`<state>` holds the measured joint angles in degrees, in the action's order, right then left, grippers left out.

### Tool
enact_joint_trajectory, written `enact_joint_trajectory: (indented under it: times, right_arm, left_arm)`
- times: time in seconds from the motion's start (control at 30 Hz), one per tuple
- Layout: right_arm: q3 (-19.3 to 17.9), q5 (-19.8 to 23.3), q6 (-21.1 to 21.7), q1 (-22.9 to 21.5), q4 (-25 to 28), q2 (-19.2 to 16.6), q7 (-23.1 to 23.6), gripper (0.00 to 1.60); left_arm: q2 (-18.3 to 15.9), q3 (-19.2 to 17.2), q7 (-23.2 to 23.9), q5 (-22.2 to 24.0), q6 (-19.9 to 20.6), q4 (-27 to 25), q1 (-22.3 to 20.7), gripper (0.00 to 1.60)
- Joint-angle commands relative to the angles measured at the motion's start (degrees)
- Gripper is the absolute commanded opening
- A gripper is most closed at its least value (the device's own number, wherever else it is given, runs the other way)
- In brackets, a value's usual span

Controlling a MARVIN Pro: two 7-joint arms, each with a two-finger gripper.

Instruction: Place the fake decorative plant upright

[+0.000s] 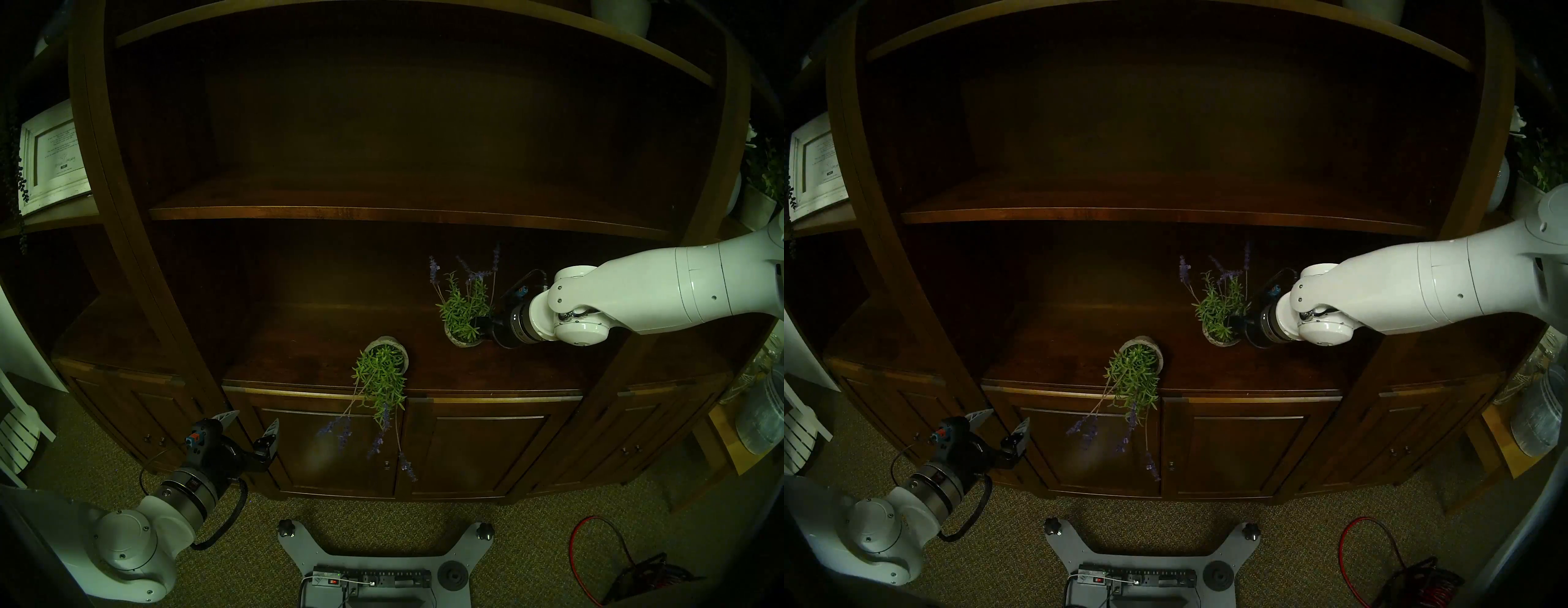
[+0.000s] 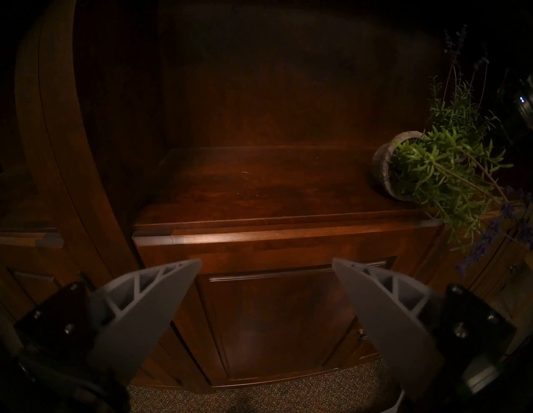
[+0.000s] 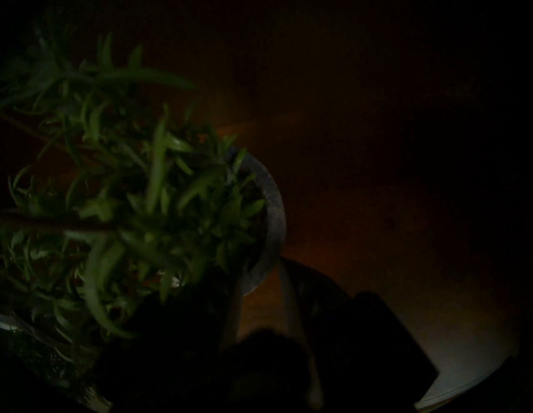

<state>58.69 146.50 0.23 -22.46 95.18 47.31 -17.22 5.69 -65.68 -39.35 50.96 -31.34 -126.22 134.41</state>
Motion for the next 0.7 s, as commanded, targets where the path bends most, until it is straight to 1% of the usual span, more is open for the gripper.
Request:
enact_joint_trajectory:
  times: [0.0, 0.03, 0.07, 0.1, 0.17, 0.2, 0.23, 0.33, 0.37, 0.4, 0.53, 0.67]
  right_arm:
    - [-1.27, 0.81, 0.56, -2.17, -0.99, 0.11, -0.61, 0.54]
    - [-1.27, 0.81, 0.56, -2.17, -0.99, 0.11, -0.61, 0.54]
    - [-1.48, 1.29, 0.91, -2.05, -1.33, 0.24, -0.82, 0.49]
    - [-1.48, 1.29, 0.91, -2.05, -1.33, 0.24, -0.82, 0.49]
    - [-1.69, 1.85, 1.31, -1.9, -1.73, 0.39, -1.06, 0.41]
    - [-1.77, 2.17, 1.5, -1.75, -2.05, 0.52, -1.13, 0.41]
    - [-1.95, 2.91, 1.91, -1.49, -2.66, 0.82, -1.43, 0.31]
    - [-2.08, 3.5, 2.29, -1.27, -3.21, 1.03, -1.63, 0.29]
    - [-2.17, 4.26, 2.69, -1.14, -3.71, 1.23, -2.06, 0.15]
    - [-2.17, 4.26, 2.69, -1.14, -3.71, 1.23, -2.06, 0.15]
    - [-2.29, 5.51, 3.33, -0.71, -4.9, 1.57, -2.47, 0.04]
    - [-2.26, 6.35, 3.62, -0.44, -5.73, 1.86, -2.7, 0.03]
  left_arm:
    - [0.04, -0.59, -0.05, -0.06, -0.37, -0.48, -0.55, 1.6]
    - [0.04, -0.59, -0.05, -0.06, -0.37, -0.48, -0.55, 1.6]
    - [0.04, -0.59, -0.05, -0.06, -0.37, -0.48, -0.55, 1.6]
    - [0.04, -0.59, -0.05, -0.06, -0.37, -0.48, -0.55, 1.6]
    - [0.04, -0.59, -0.05, -0.06, -0.37, -0.48, -0.55, 1.6]
    - [0.04, -0.59, -0.05, -0.06, -0.37, -0.48, -0.55, 1.6]
    - [0.04, -0.59, -0.05, -0.06, -0.37, -0.48, -0.55, 1.6]
    - [0.04, -0.59, -0.05, -0.06, -0.37, -0.48, -0.55, 1.6]
    - [0.04, -0.59, -0.05, -0.06, -0.37, -0.48, -0.55, 1.6]
    - [0.04, -0.59, -0.05, -0.06, -0.37, -0.48, -0.55, 1.6]
    - [0.04, -0.6, -0.05, -0.06, -0.37, -0.48, -0.55, 1.6]
    - [0.04, -0.6, -0.05, -0.06, -0.38, -0.48, -0.55, 1.6]
